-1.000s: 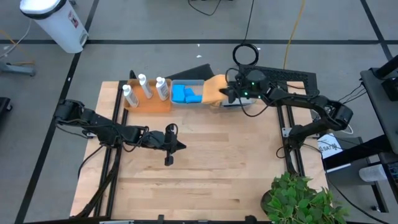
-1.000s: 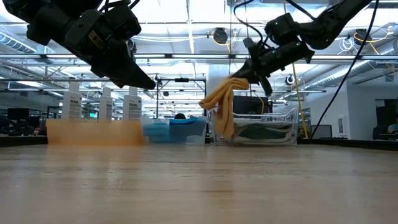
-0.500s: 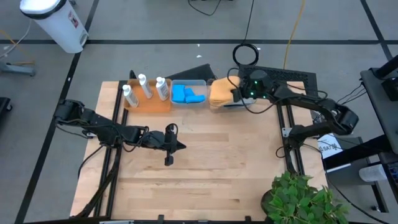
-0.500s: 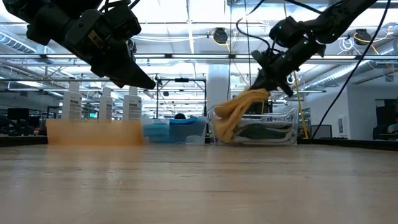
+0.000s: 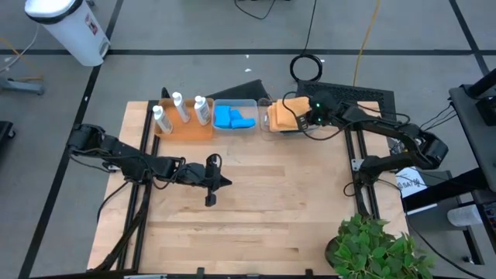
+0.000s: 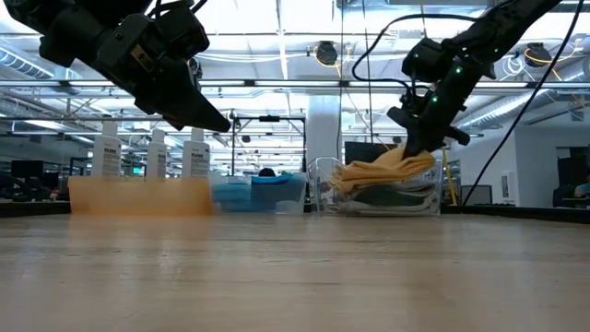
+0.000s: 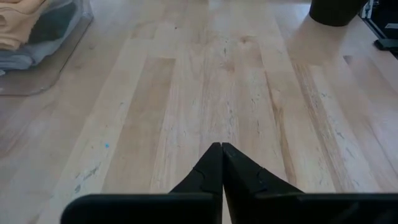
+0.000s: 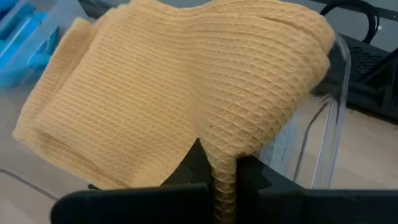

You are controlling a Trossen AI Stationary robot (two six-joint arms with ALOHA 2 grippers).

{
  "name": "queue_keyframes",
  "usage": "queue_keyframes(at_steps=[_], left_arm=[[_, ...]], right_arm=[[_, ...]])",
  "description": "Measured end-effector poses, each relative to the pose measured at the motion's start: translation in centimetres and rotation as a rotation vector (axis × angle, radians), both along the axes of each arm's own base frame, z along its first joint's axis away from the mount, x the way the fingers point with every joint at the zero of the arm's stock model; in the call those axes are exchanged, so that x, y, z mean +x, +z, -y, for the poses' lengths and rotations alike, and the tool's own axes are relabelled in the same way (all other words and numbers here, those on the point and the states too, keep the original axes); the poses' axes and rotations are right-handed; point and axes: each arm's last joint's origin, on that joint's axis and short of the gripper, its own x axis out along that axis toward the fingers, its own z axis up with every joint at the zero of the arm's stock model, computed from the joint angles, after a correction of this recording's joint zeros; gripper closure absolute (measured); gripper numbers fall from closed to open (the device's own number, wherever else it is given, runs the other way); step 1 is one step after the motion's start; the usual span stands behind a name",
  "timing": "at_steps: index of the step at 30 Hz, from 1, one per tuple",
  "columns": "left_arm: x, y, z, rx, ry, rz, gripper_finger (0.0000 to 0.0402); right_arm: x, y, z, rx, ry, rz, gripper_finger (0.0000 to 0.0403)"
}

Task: Pick & Place Kitchen Items
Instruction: Put the orange towel into the right transparent bin

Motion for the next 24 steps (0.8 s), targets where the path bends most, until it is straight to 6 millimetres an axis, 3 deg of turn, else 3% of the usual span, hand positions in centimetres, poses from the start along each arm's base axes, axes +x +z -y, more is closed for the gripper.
queue_keyframes(at_steps=[9, 20, 24], left_arm=[[0.0, 0.0, 0.0, 0.0, 0.0, 0.0, 0.0372], [0.0, 0.0, 0.0, -0.001, 0.0, 0.0, 0.0371], [0.0, 0.0, 0.0, -0.001, 0.0, 0.0, 0.0371]], right_arm=[[0.2, -0.5, 0.0, 0.015, 0.008, -0.026, 0.0385], [0.5, 1.6, 0.0, -0.102, 0.014, 0.115, 0.0233], [0.7, 2.4, -0.3, -0.14, 0.027, 0.165, 0.0197]])
